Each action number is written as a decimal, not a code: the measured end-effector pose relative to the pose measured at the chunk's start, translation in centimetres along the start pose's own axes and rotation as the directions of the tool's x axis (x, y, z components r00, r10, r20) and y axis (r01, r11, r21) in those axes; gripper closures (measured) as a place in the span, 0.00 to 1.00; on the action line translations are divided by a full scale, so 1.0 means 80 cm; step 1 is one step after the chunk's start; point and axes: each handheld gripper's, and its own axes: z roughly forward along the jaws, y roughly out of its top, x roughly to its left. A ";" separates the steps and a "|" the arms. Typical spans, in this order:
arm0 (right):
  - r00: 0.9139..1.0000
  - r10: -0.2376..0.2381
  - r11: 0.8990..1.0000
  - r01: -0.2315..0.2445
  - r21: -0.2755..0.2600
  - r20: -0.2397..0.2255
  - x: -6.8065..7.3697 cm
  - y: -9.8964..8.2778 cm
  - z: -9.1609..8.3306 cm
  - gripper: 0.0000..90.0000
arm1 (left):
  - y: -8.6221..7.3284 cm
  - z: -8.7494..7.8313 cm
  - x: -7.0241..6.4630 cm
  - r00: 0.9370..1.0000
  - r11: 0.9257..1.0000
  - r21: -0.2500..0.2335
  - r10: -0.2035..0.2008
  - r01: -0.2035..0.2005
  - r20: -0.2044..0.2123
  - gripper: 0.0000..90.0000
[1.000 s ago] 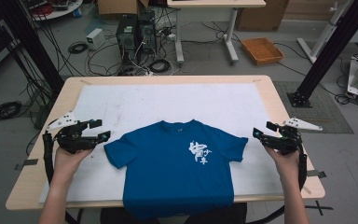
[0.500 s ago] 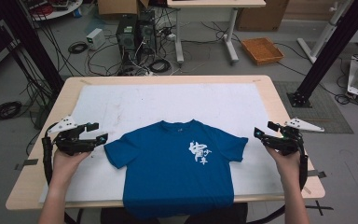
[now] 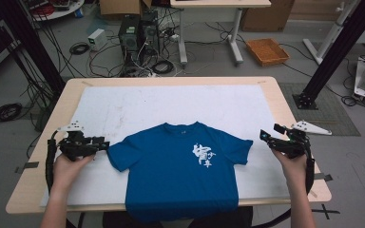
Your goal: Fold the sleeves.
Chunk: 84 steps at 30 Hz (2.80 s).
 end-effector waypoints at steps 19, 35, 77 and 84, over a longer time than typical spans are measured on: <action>1.000 -0.007 1.000 0.007 -0.006 0.016 0.002 0.000 -0.001 0.29 | -0.004 0.014 -0.001 0.999 0.996 0.087 -0.038 0.038 -0.001 0.91; 1.000 -0.009 1.000 0.009 -0.009 0.022 0.001 0.000 -0.002 0.29 | 0.043 0.009 -0.054 0.973 0.990 -0.101 -0.079 0.103 0.216 0.98; 0.999 0.027 0.999 -0.026 0.041 -0.022 -0.007 -0.008 -0.001 0.53 | 0.071 0.062 -0.128 0.990 0.960 -0.246 0.142 -0.136 0.006 0.51; 0.994 0.086 0.992 -0.080 0.100 -0.060 -0.005 -0.015 0.011 0.64 | 0.044 0.013 -0.072 0.998 0.945 -0.322 0.036 -0.051 -0.053 0.51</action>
